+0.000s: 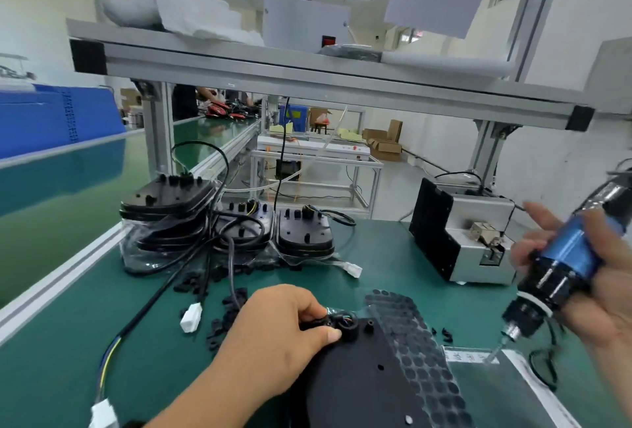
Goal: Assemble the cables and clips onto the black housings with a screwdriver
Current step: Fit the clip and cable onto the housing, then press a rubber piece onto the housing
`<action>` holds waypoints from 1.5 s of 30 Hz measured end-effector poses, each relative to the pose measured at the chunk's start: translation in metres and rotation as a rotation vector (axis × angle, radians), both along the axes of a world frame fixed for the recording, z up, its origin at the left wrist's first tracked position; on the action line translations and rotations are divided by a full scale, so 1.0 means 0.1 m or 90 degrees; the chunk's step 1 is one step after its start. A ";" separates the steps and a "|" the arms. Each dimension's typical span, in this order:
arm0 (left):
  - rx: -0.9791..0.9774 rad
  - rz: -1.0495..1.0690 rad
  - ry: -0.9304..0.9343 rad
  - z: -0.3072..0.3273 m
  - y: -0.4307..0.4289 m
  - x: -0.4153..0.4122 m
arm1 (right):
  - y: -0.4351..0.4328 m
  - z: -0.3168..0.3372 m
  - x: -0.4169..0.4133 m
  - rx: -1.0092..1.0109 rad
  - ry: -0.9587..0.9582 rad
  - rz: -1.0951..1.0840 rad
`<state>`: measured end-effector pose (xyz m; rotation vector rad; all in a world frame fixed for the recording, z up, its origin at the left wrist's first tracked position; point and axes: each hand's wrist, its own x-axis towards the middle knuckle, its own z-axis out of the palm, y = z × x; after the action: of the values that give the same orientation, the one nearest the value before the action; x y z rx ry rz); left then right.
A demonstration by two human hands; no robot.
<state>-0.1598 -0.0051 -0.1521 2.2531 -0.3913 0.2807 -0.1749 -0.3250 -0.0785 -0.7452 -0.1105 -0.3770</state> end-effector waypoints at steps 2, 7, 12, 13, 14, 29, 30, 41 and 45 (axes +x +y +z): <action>0.000 -0.003 -0.004 0.00 0.00 0.00 | 0.18 0.10 0.02 -0.014 -0.024 0.009; 0.008 -0.003 -0.010 -0.01 0.00 0.00 | 0.84 0.41 0.01 -0.164 0.060 -0.087; 0.019 0.005 -0.021 0.00 0.00 -0.02 | 1.24 0.44 0.11 -0.204 0.050 -0.012; 0.021 0.006 -0.023 0.00 0.00 -0.03 | 1.27 0.41 0.14 -0.223 0.024 0.035; 0.021 0.008 -0.025 0.00 0.00 -0.03 | 1.29 0.38 0.16 -0.256 -0.003 0.063; 0.019 0.017 -0.016 -0.01 0.00 -0.02 | 1.70 0.37 0.29 -0.357 -0.165 0.001; 0.014 0.019 -0.013 -0.02 0.00 -0.02 | 1.70 0.36 0.28 -0.358 -0.176 -0.006; -0.002 -0.005 -0.013 -0.03 0.00 0.01 | 1.74 0.33 0.21 -0.370 -0.219 -0.056; 0.002 -0.005 -0.019 -0.03 0.01 0.01 | 1.75 0.31 0.22 -0.370 -0.220 -0.055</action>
<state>-0.1587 -0.0043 -0.1549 2.2516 -0.4166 0.3109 -0.1528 -0.1495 -0.0478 -1.2558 -0.5304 -0.5640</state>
